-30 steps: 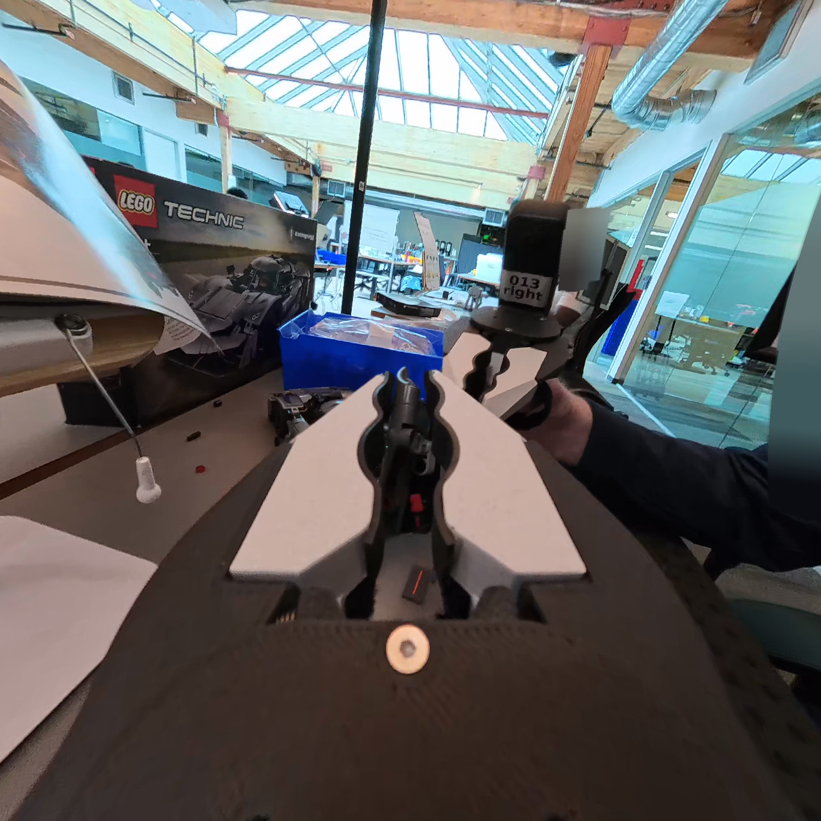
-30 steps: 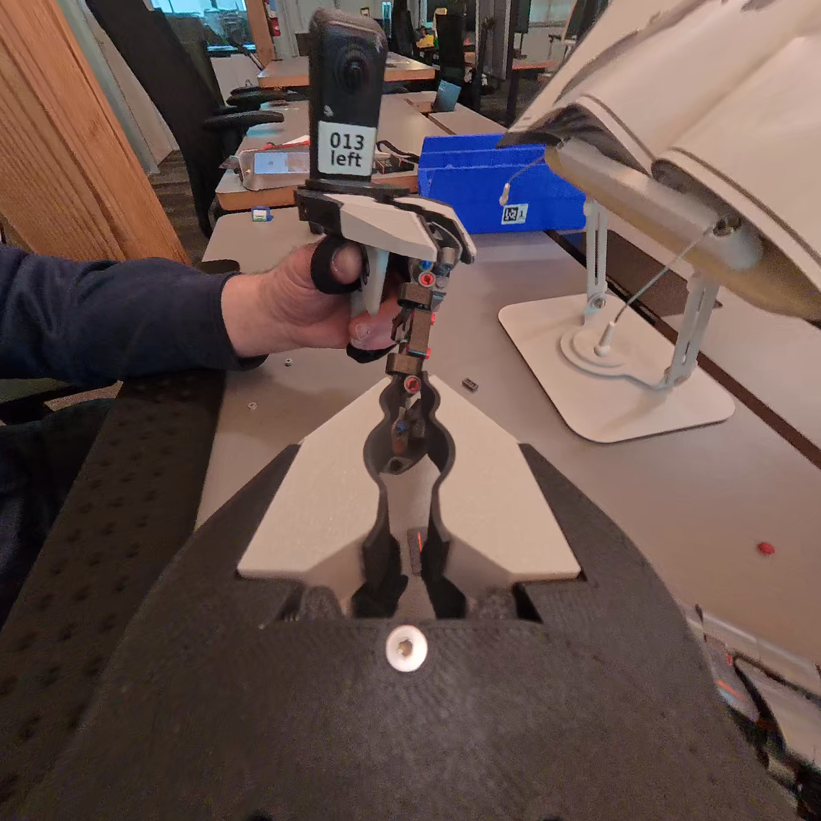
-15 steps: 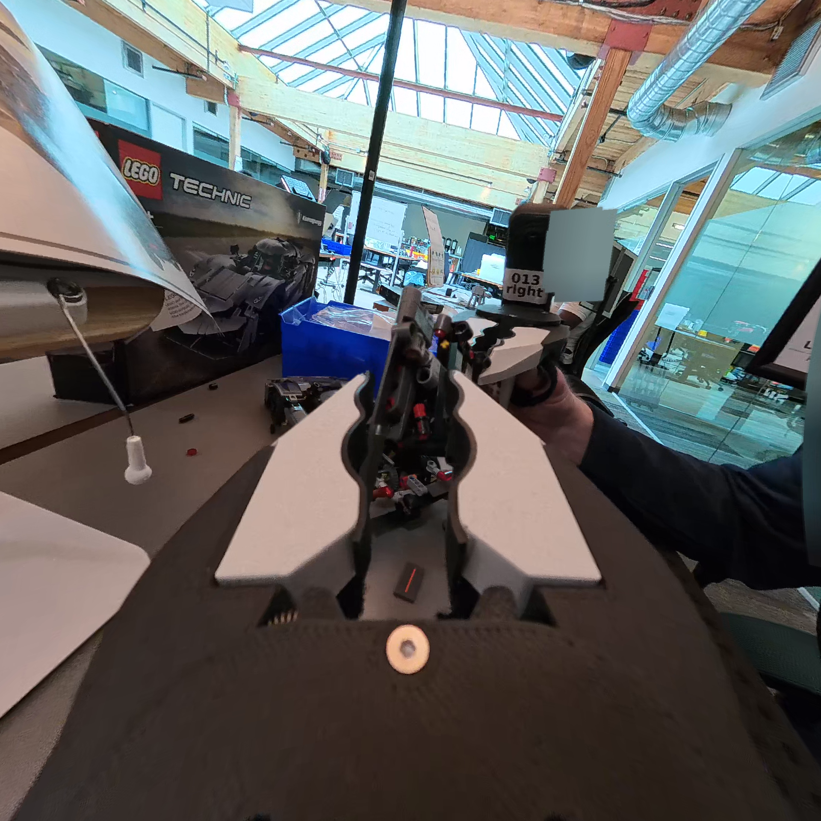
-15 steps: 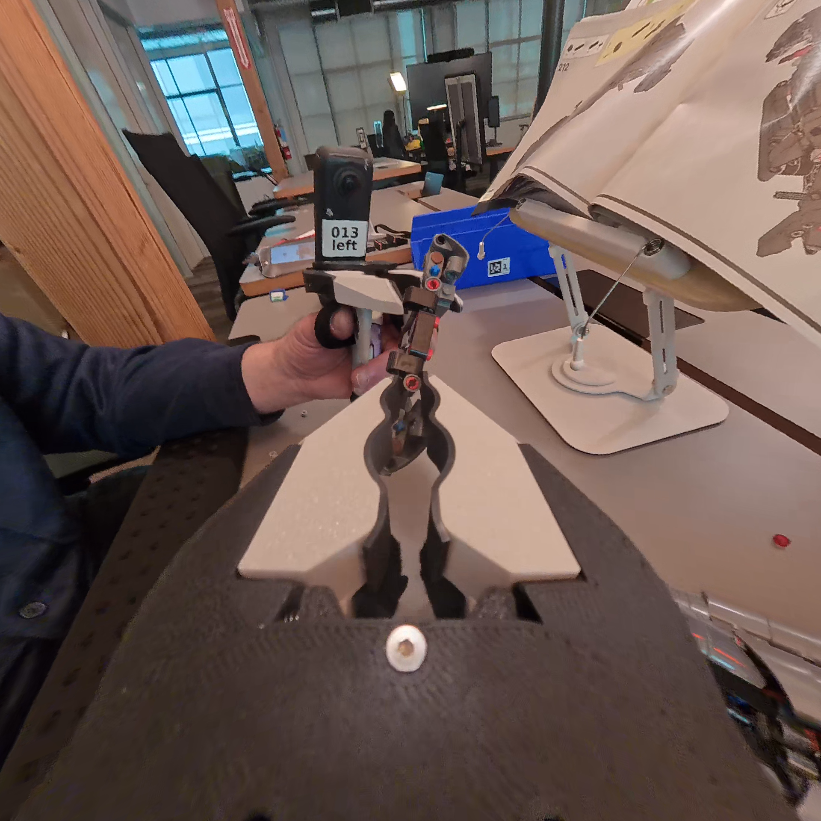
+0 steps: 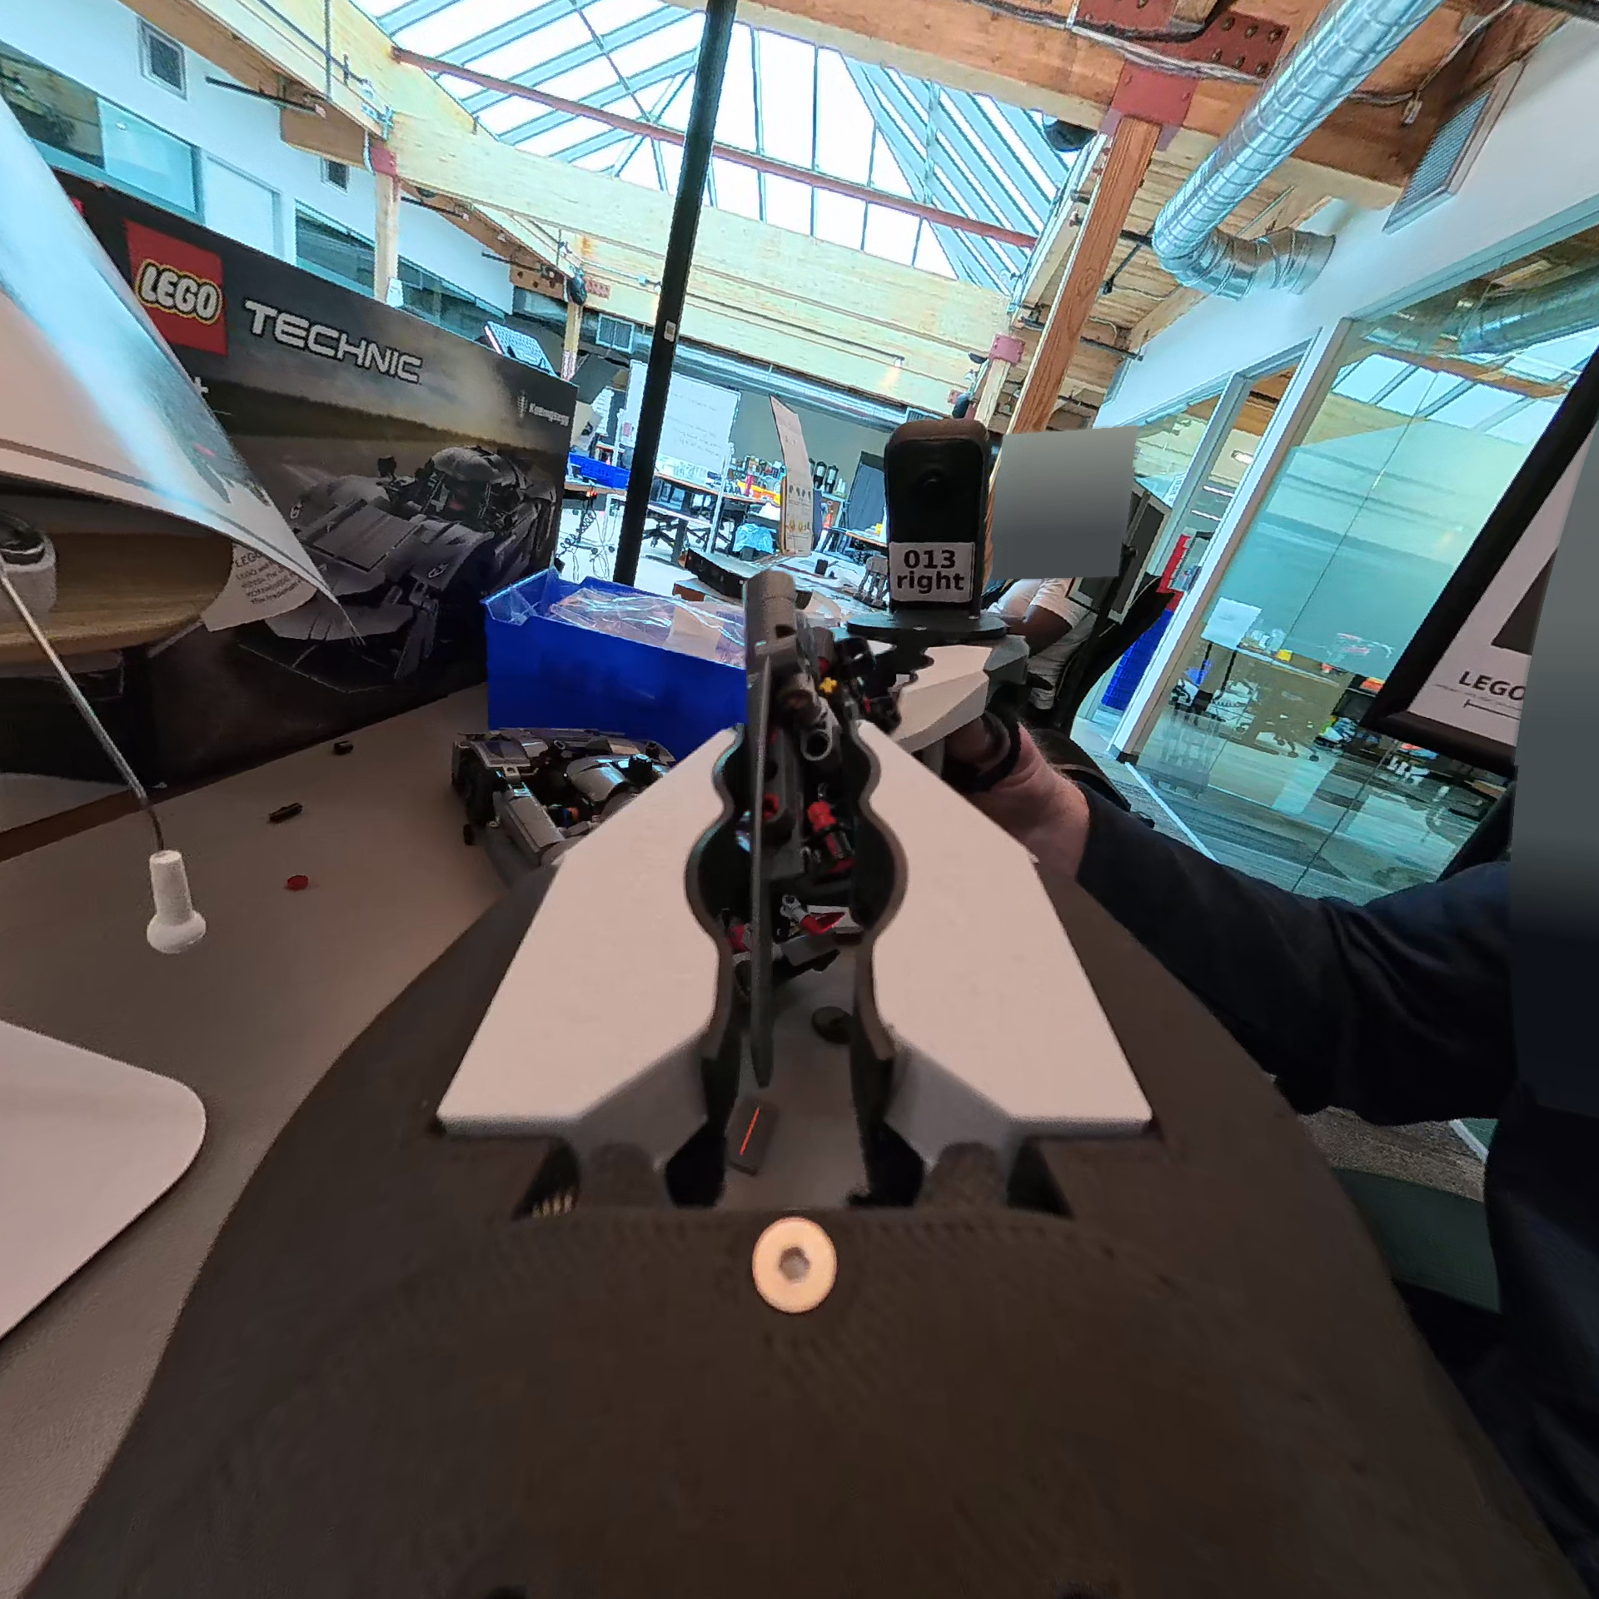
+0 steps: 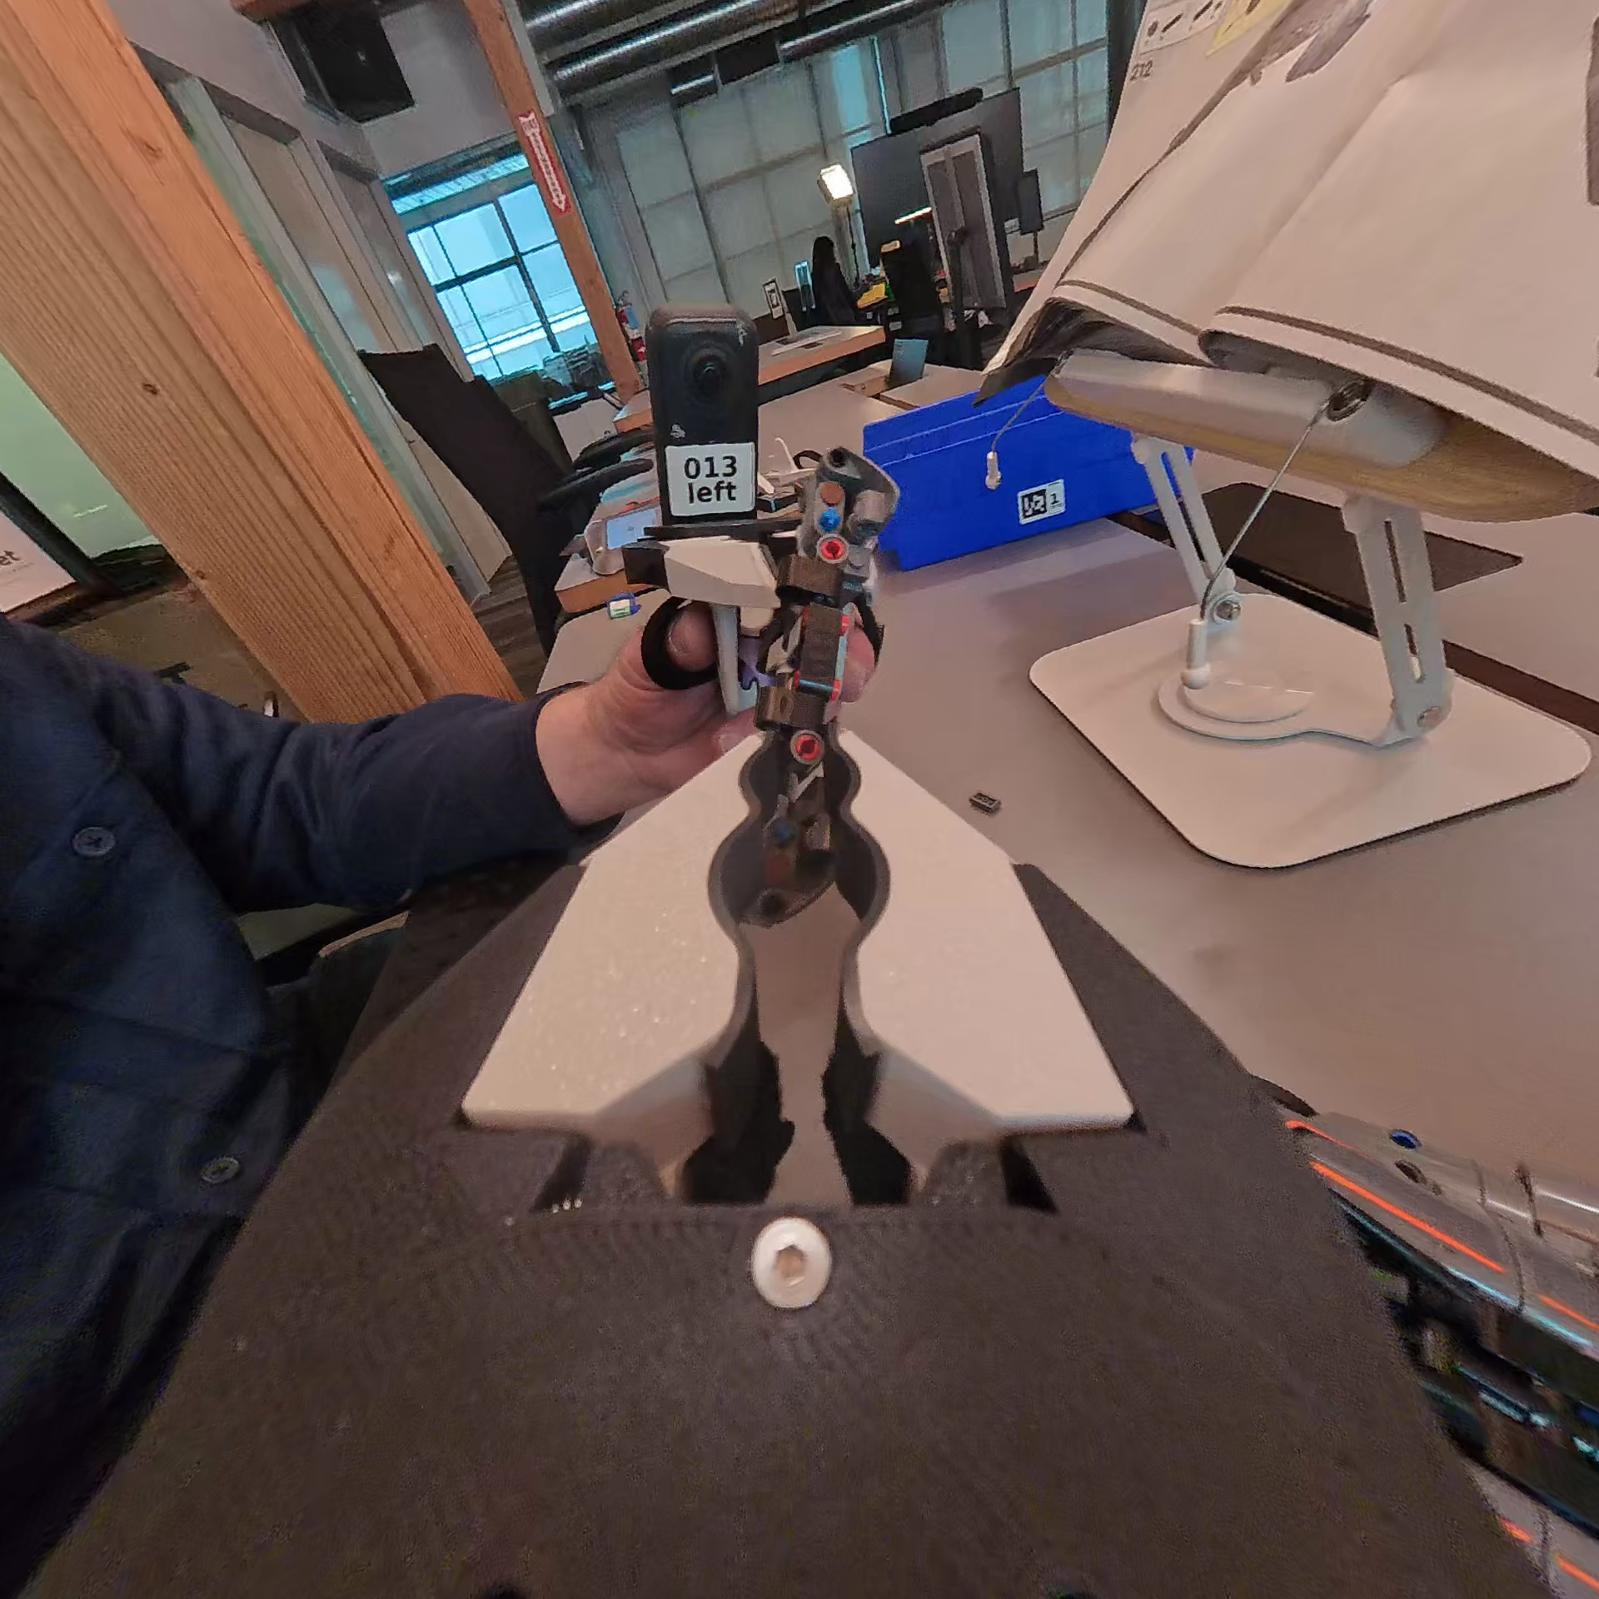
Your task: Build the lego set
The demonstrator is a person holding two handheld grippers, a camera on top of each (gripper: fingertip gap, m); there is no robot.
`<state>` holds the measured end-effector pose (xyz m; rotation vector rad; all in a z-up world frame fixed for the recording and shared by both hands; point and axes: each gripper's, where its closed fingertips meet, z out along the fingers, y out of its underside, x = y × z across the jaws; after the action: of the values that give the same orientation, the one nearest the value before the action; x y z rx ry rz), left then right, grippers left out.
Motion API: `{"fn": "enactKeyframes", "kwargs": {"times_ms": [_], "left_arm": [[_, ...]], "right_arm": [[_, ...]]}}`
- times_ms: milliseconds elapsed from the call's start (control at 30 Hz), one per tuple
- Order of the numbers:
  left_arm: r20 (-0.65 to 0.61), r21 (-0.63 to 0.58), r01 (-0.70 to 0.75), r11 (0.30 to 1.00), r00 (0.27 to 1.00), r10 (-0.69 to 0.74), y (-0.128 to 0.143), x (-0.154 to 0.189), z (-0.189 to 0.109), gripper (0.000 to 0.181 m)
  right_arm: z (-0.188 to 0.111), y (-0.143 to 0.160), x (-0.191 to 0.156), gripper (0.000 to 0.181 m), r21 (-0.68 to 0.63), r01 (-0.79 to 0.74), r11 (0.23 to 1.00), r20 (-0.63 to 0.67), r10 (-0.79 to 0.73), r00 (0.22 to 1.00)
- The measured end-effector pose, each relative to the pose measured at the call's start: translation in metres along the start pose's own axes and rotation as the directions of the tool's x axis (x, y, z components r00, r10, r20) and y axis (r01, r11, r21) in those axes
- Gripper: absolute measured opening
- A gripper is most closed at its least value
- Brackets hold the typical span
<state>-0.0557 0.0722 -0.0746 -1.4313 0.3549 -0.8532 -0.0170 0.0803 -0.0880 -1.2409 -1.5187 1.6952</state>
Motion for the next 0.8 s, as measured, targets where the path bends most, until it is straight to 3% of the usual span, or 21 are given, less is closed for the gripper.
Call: {"fn": "enactKeyframes", "kwargs": {"times_ms": [133,267,400,667,800], "left_arm": [[0.007,0.012,-0.027,1.000,1.000,0.027,-0.005,0.004,-0.001,0.014],[0.029,0.058,-0.035,0.998,0.999,0.033,-0.017,0.003,-0.009,0.013],[0.029,0.099,-0.014,0.995,1.000,0.011,-0.025,0.001,-0.016,0.013],[0.029,0.077,-0.021,0.997,0.999,0.019,-0.021,0.003,-0.013,0.014],[0.037,0.073,-0.014,0.997,0.999,0.011,-0.019,0.000,-0.013,0.013]], "right_arm": [[-0.017,-0.013,0.006,0.013,0.044,0.029,0.999,-0.051,-0.027,0.998],[-0.061,-0.048,0.013,0.013,0.243,0.033,0.969,-0.097,-0.009,0.995],[-0.087,-0.061,0.023,0.011,0.341,0.030,0.940,-0.138,0.018,0.990],[-0.075,-0.051,0.022,0.015,0.258,0.059,0.964,-0.161,-0.017,0.987],[-0.069,-0.026,0.034,0.032,0.010,0.177,0.984,-0.302,-0.166,0.939]]}}
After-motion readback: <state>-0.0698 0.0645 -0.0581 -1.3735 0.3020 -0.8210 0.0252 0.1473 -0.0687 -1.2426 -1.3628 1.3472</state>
